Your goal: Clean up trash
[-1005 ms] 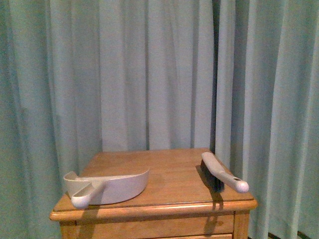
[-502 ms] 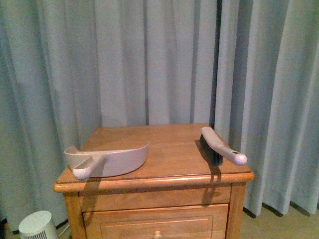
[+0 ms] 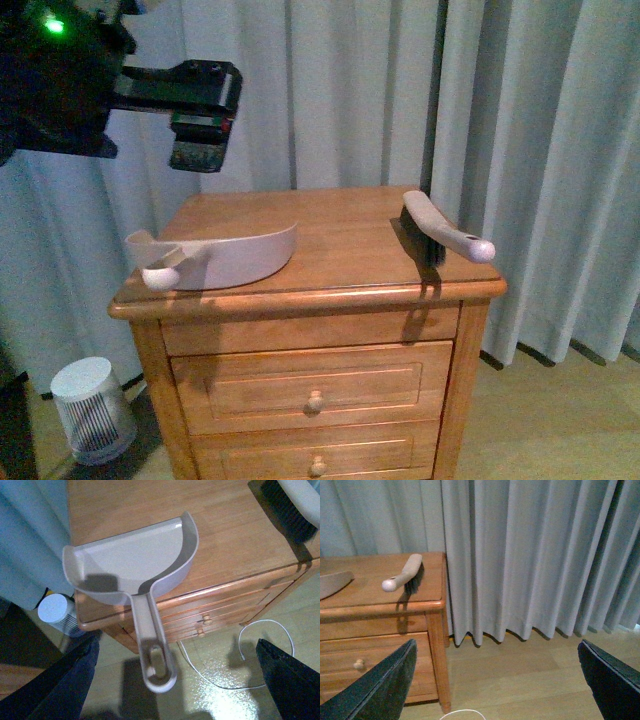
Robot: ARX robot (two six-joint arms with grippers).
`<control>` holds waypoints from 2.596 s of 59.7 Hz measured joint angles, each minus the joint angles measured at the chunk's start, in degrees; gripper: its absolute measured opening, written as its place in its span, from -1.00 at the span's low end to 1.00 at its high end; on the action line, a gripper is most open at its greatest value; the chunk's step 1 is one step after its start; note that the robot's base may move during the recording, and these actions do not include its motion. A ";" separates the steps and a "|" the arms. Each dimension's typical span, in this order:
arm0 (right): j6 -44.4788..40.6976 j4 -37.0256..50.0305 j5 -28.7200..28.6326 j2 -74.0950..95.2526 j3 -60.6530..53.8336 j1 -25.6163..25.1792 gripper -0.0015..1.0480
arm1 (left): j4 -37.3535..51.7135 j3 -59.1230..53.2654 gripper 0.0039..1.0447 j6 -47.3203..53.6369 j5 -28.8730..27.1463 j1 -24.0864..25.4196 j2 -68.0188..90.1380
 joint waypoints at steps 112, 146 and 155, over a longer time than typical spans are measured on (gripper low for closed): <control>0.00 0.00 0.00 0.00 0.00 0.00 0.86 | 6.05 10.21 0.19 6.27 -1.20 7.58 26.08; 0.00 0.00 0.00 0.00 0.00 0.00 0.86 | 36.39 -19.45 0.19 4.24 7.21 12.39 -13.00; 0.00 0.00 0.00 0.00 0.00 0.00 0.86 | 38.23 -30.49 0.18 4.11 11.54 14.53 -26.45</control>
